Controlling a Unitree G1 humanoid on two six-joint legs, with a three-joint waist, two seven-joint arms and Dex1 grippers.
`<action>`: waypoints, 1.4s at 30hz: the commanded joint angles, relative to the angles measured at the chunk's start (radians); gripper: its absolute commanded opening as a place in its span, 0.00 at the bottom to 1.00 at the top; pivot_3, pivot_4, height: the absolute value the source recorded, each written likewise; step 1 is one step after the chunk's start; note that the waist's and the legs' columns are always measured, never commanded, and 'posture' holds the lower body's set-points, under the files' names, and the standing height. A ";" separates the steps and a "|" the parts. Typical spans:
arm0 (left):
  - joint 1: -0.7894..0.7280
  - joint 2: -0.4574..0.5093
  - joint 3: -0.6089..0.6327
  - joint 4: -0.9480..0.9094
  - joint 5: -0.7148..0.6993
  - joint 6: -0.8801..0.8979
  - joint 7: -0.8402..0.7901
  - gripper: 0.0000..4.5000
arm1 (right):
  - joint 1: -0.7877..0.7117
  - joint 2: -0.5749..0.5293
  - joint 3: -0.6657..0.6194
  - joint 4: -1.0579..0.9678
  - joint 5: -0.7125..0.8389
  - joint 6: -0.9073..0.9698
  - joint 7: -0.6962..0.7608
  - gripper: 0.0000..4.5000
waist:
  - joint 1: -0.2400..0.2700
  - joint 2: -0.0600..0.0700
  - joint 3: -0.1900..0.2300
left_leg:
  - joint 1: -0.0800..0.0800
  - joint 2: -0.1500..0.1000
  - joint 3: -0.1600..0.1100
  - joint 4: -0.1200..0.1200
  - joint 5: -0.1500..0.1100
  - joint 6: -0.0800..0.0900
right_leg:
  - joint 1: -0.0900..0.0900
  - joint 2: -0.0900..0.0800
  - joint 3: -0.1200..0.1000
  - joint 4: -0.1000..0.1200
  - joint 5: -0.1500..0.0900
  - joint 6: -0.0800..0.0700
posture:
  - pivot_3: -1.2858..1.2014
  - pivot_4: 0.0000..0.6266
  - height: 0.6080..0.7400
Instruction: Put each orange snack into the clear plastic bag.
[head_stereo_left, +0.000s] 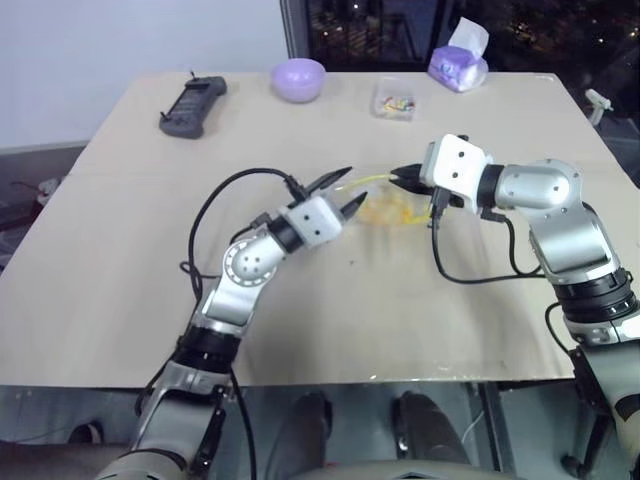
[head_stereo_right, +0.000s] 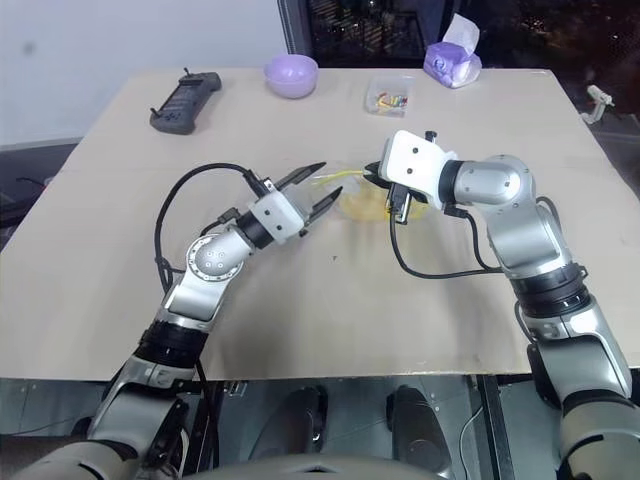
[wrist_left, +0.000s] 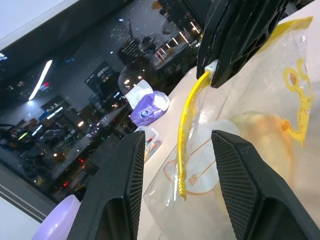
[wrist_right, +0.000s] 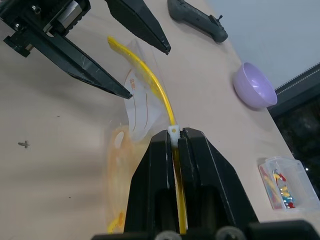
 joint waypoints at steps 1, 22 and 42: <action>-0.020 -0.004 0.004 -0.008 0.000 -0.004 0.008 0.38 | -0.002 -0.005 -0.009 -0.037 0.007 -0.003 -0.003 0.00 | 0.000 0.000 0.000 | 0.000 0.000 0.000 0.000 0.000 0.000 | 0.000 0.000 0.000 0.000 0.000 0.000 | 0.52 0.24 1.00; -0.016 -0.014 -0.001 0.003 0.017 -0.003 0.009 0.00 | 0.002 -0.003 -0.014 -0.055 0.008 0.021 -0.021 0.61 | 0.001 0.000 0.000 | 0.000 0.000 0.000 0.000 0.000 0.000 | 0.000 0.000 0.000 0.000 0.000 0.000 | 0.52 0.24 1.00; -0.007 -0.012 -0.003 0.007 0.022 -0.008 0.009 0.00 | -0.004 -0.002 -0.019 -0.060 0.035 0.033 -0.017 0.23 | 0.001 0.000 0.000 | 0.000 0.000 0.000 0.000 0.000 0.000 | 0.000 0.000 0.000 0.000 0.000 0.000 | 0.52 0.24 1.00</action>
